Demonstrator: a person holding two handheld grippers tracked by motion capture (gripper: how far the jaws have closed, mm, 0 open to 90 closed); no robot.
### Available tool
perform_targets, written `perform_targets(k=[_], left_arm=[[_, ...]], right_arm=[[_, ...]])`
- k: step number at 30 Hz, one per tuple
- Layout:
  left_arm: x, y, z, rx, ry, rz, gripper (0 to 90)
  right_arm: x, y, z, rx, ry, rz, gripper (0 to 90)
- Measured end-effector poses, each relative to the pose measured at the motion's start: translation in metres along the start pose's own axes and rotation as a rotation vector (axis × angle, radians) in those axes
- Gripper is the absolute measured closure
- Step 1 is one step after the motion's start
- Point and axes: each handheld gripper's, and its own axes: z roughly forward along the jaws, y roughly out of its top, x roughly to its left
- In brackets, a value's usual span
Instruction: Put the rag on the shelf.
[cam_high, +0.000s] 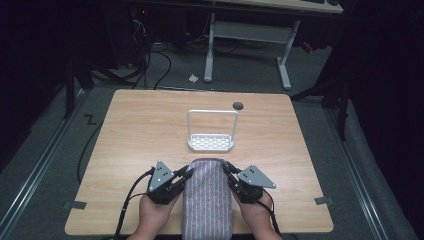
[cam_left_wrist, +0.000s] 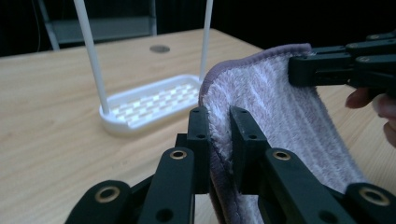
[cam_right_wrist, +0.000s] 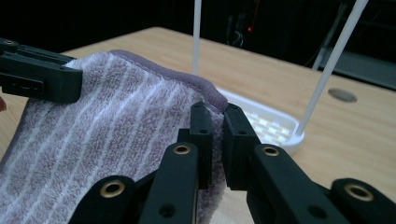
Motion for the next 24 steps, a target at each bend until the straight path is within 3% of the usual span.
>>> perform_targets(k=[5, 15, 20, 24], left_arm=[[-0.006, 0.017, -0.005, -0.043, 0.004, 0.043, 80.1], [-0.008, 0.046, -0.009, -0.099, 0.022, 0.063, 79.9], [-0.008, 0.055, -0.01, -0.126, 0.032, 0.086, 79.9], [-0.005, 0.07, -0.014, -0.154, 0.038, 0.075, 79.8]], right_arm=[[-0.003, 0.015, -0.009, -0.056, 0.002, -0.004, 84.6], [-0.011, 0.047, -0.021, -0.157, -0.013, -0.008, 84.5], [-0.013, 0.055, -0.021, -0.182, -0.018, -0.006, 84.6], [-0.015, 0.072, -0.024, -0.215, -0.018, -0.017, 84.6]])
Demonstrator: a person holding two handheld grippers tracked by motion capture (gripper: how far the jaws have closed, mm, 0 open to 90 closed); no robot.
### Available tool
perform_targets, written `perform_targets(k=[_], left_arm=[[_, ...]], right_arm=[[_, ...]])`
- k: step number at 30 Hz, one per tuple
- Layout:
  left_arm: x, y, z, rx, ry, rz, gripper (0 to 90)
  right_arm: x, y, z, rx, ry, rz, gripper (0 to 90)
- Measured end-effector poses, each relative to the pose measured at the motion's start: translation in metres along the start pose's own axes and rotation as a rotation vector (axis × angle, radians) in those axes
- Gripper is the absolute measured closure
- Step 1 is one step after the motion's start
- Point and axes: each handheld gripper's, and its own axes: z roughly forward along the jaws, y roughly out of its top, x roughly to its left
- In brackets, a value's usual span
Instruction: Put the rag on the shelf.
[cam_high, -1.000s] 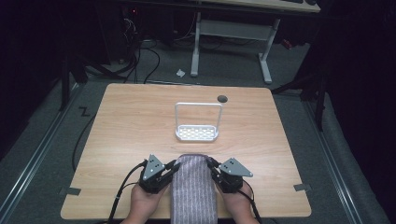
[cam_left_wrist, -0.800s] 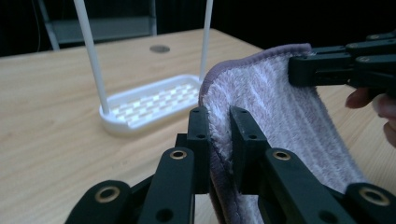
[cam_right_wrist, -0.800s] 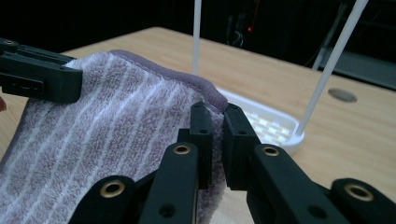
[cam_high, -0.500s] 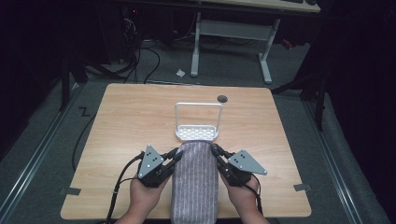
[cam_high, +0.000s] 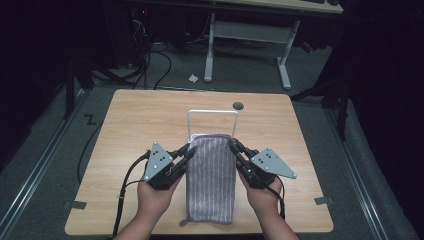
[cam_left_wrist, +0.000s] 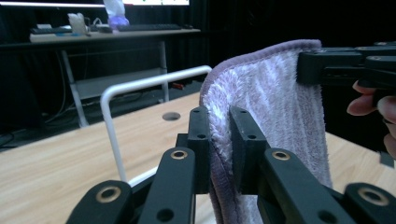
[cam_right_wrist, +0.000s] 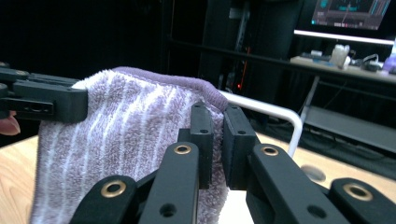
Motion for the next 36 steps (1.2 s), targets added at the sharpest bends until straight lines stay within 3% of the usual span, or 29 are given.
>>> perform_targets(k=[11, 20, 27, 31, 36], left_arm=[[0.011, 0.027, 0.002, -0.047, 0.006, 0.006, 80.2], [0.023, 0.047, 0.011, -0.076, 0.0, -0.008, 80.4], [0.026, 0.058, 0.022, -0.072, -0.021, 0.026, 80.5], [0.026, 0.063, 0.03, -0.114, -0.001, 0.032, 80.4], [0.032, 0.068, 0.044, -0.114, 0.004, 0.026, 80.4]], right_arm=[[-0.004, 0.034, 0.007, -0.068, 0.009, 0.0, 84.7], [-0.012, 0.046, 0.011, -0.074, 0.009, 0.016, 84.7], [-0.023, 0.055, 0.013, -0.071, -0.011, 0.018, 84.7], [-0.031, 0.061, 0.016, -0.07, -0.024, 0.018, 84.7], [-0.038, 0.071, 0.023, -0.072, -0.038, 0.004, 84.7]])
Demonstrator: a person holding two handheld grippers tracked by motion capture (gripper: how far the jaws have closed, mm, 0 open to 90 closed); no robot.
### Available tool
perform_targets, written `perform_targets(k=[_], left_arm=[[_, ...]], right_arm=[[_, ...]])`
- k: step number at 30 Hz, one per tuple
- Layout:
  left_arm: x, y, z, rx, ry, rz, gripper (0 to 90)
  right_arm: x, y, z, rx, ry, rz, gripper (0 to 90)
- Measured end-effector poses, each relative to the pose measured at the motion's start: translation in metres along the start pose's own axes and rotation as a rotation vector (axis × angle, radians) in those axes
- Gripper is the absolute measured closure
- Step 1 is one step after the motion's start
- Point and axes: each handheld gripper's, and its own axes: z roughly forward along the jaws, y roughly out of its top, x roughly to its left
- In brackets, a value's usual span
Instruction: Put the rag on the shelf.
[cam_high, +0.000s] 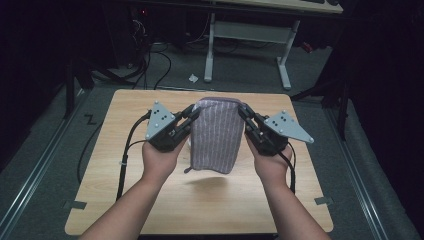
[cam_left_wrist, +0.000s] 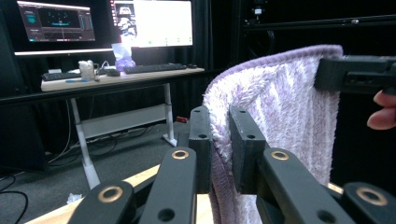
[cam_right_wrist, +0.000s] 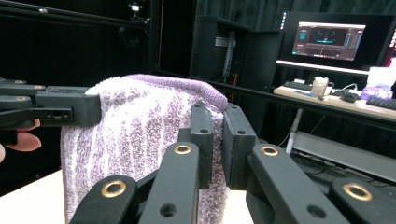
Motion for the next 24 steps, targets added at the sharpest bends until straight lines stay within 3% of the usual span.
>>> perform_targets(k=[4, 10, 24], left_arm=[[0.008, 0.003, 0.012, 0.006, -0.022, 0.01, 80.4], [0.017, 0.007, 0.026, 0.017, -0.007, 0.039, 80.4], [0.051, 0.018, 0.05, 0.024, 0.014, 0.021, 80.3]], right_arm=[[-0.007, 0.006, 0.009, 0.003, -0.015, -0.01, 84.7], [-0.017, 0.009, 0.023, 0.002, -0.024, 0.003, 84.7], [-0.028, 0.013, 0.058, 0.001, -0.014, 0.031, 84.7]])
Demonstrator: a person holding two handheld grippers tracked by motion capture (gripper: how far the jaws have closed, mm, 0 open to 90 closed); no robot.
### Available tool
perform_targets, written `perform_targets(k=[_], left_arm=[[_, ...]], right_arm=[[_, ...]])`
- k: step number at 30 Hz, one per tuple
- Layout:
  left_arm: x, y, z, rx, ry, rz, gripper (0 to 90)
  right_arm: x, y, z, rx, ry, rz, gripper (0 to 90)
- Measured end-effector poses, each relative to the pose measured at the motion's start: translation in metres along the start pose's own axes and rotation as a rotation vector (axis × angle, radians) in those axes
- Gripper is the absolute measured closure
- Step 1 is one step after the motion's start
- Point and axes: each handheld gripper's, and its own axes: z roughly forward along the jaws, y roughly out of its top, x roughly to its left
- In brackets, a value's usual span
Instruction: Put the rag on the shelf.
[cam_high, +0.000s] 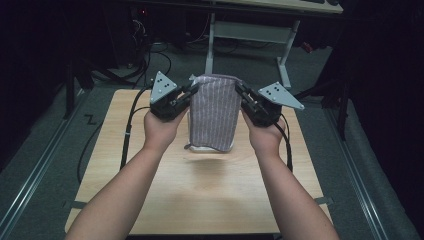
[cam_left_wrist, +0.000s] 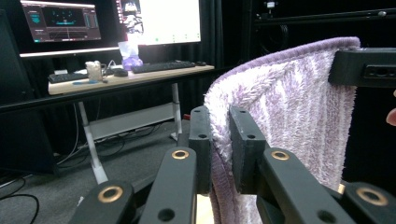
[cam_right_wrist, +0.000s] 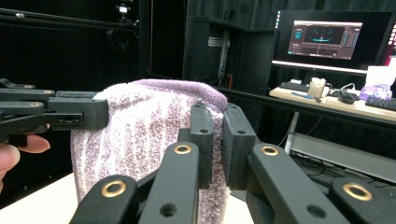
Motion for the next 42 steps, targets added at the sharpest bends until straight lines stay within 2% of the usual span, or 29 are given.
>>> perform_targets(k=[4, 10, 18, 21, 25, 27, 32, 33, 36, 39, 42], left_arm=[[0.007, 0.0, 0.01, 0.007, 0.003, -0.011, 80.3], [0.013, 0.005, 0.019, 0.004, 0.014, 0.004, 80.3], [0.023, 0.009, 0.031, 0.003, 0.014, -0.004, 80.2], [0.028, 0.008, 0.037, 0.014, 0.01, -0.026, 80.2], [0.035, 0.006, 0.044, 0.027, 0.023, -0.036, 80.1], [0.039, 0.005, 0.047, 0.038, 0.034, -0.028, 80.1], [0.046, 0.002, 0.054, 0.041, 0.033, -0.063, 79.8], [0.048, 0.001, 0.056, 0.041, 0.036, -0.069, 79.7], [0.051, -0.002, 0.062, 0.067, 0.048, -0.068, 79.7], [0.053, -0.006, 0.068, 0.088, 0.054, -0.065, 79.3], [0.052, -0.007, 0.074, 0.1, 0.06, -0.064, 79.2]], right_arm=[[-0.005, 0.001, 0.01, 0.003, 0.0, 0.015, 84.7], [-0.015, 0.003, 0.025, 0.008, -0.011, 0.018, 84.7], [-0.026, 0.006, 0.043, 0.023, -0.02, 0.013, 84.7], [-0.031, 0.005, 0.051, 0.026, -0.025, 0.024, 84.7], [-0.035, 0.0, 0.064, 0.046, -0.033, 0.023, 84.7], [-0.037, -0.003, 0.069, 0.051, -0.033, 0.023, 84.7], [-0.041, -0.005, 0.082, 0.072, -0.036, 0.016, 84.6], [-0.042, -0.006, 0.087, 0.081, -0.042, -0.002, 84.6], [-0.043, -0.007, 0.091, 0.099, -0.046, -0.013, 84.6], [-0.047, -0.01, 0.097, 0.124, -0.044, 0.005, 84.6], [-0.05, -0.013, 0.101, 0.149, -0.058, 0.0, 84.6]])
